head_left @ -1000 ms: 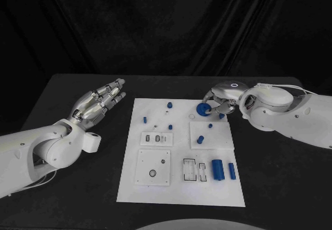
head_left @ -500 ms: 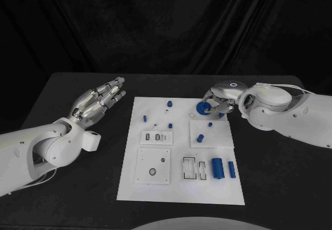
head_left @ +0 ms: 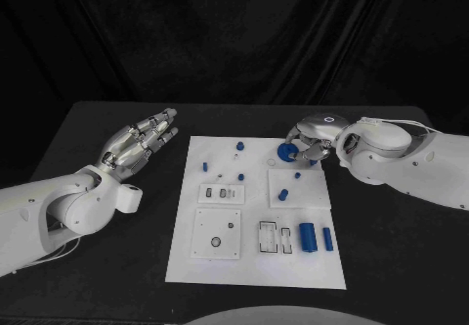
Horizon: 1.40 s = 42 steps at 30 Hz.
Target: Assemble the parts on the task board
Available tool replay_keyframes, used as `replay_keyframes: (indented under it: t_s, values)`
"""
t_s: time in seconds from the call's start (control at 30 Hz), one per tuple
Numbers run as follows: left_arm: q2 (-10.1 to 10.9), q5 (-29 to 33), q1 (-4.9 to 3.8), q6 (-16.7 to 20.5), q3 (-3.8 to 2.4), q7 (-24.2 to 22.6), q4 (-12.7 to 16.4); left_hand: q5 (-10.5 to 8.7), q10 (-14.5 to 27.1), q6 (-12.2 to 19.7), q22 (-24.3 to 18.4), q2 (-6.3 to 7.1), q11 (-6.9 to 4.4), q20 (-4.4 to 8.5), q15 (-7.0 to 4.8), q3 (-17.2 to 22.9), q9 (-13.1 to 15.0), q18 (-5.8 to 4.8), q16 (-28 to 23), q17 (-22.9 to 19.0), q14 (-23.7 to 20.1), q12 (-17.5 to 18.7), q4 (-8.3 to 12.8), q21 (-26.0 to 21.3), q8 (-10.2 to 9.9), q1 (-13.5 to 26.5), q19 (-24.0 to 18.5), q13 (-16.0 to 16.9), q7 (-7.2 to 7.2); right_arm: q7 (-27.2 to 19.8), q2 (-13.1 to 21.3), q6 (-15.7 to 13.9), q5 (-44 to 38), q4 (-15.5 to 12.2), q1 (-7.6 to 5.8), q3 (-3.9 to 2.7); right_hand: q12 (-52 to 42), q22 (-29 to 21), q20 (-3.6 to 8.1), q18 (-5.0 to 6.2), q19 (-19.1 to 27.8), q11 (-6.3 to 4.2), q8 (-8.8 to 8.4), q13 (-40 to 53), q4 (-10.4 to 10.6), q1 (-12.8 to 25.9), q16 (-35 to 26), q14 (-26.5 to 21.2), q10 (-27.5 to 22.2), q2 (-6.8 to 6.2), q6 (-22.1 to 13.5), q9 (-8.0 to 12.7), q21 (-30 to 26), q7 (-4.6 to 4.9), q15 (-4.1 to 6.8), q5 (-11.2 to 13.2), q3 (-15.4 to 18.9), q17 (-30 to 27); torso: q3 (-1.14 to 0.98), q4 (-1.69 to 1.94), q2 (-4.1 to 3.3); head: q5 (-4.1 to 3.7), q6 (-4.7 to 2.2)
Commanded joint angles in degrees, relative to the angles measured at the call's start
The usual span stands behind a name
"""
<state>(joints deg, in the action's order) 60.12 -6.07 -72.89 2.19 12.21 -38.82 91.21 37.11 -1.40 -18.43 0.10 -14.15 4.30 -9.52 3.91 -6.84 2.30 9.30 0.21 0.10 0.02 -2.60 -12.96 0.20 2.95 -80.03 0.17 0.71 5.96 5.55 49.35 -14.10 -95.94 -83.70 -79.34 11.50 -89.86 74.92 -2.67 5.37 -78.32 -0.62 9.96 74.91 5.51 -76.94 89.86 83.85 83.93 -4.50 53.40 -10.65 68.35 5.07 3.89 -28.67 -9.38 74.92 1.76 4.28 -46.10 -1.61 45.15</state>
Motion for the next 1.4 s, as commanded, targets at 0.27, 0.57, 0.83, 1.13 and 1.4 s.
replay_keyframes:
  t_s: [0.27,0.57,0.83,1.13,1.4]
  values:
    - [0.18,0.25,-0.08,-1.09,-0.05,-3.84,0.16,0.32,-0.14,-0.11,0.14,-0.32,0.53,-0.92,0.5,0.49,0.04,0.64,-0.21,-0.1,-0.02,-0.12,0.18,0.09,0.21,-0.09,0.17,0.09,0.38,-2.27,0.21,-2.06,-0.52,-0.34,0.59,0.39,-0.14,3.43,-0.05,-0.52,-1.17,0.48,9.2,15.09,-1.98,1.28,0.14,6.15,6.07,-0.6,1.59,-11.64,1.18,-0.63,-0.28,-4.15,-4.09,15.08,0.01,-0.02,0.02,0.09,-0.39]
    - [0.23,0.25,-0.08,-1.34,-0.05,-3.54,0.15,0.3,-0.15,-0.12,0.22,-0.27,0.69,-1.39,0.75,0.68,0.05,0.76,-0.21,-0.1,-0.02,-0.13,0.28,0.18,0.22,0.02,0.3,0.1,0.51,-2.56,0.38,-3.75,0.82,-1.61,-0.2,0.38,-0.14,3.96,-0.16,-0.69,-1.65,0.73,9.79,15.09,-1.11,2.59,0.14,6.15,6.07,-1.09,1.63,-12.52,1.78,-0.63,-0.45,-5.3,-4.49,15.08,0.04,0.0,0.04,0.52,-0.48]
    - [0.15,0.25,-0.08,-1.65,-0.05,-3.08,0.15,0.29,-0.17,-0.12,0.28,-0.23,0.77,-1.75,0.92,0.81,0.05,0.85,-0.21,-0.1,-0.02,-0.14,0.35,0.27,0.24,0.12,0.41,0.1,0.58,-2.25,-0.38,-2.38,4.28,-3.12,-2.47,0.38,-0.14,4.64,-0.2,-0.92,-2.31,0.77,9.92,15.09,-0.3,3.59,0.14,6.15,6.07,-1.39,1.7,-12.89,2.8,-0.69,-0.47,-5.02,-4.6,15.08,0.06,-0.02,0.04,0.52,-0.42]
    - [-0.14,0.25,-0.08,-2.12,-0.05,-2.74,-0.06,0.29,-0.2,-0.13,0.35,-0.21,0.87,-2.25,1.24,1.05,0.05,0.96,-0.21,-0.1,-0.02,-0.17,0.45,0.36,0.26,0.23,0.54,0.11,0.64,-2.15,-2.22,-0.82,5.71,-3.26,-3.15,0.38,-0.14,4.89,-0.23,-0.97,-2.55,0.77,9.99,15.09,0.23,4.1,0.14,6.15,6.07,-1.7,1.83,-13.24,3.01,-0.75,-0.49,-3.26,-4.76,15.08,0.09,0.08,0.01,0.51,-0.59]
    - [-0.44,0.25,-0.08,-2.28,-0.05,-2.58,-0.31,0.3,-0.21,-0.1,0.38,-0.19,0.9,-2.4,1.34,1.12,0.05,0.99,-0.21,-0.1,-0.02,-0.17,0.48,0.39,0.26,0.27,0.59,0.11,0.66,-2.28,-5.32,0.06,6.37,-2.57,-3.23,0.37,-0.14,4.98,-0.23,-1.0,-2.62,0.75,10.01,15.09,0.24,4.07,0.14,6.15,6.07,-1.66,1.88,-13.28,3.14,-0.77,-0.49,-3.13,-4.81,15.08,0.11,0.07,0.02,0.31,-0.67]
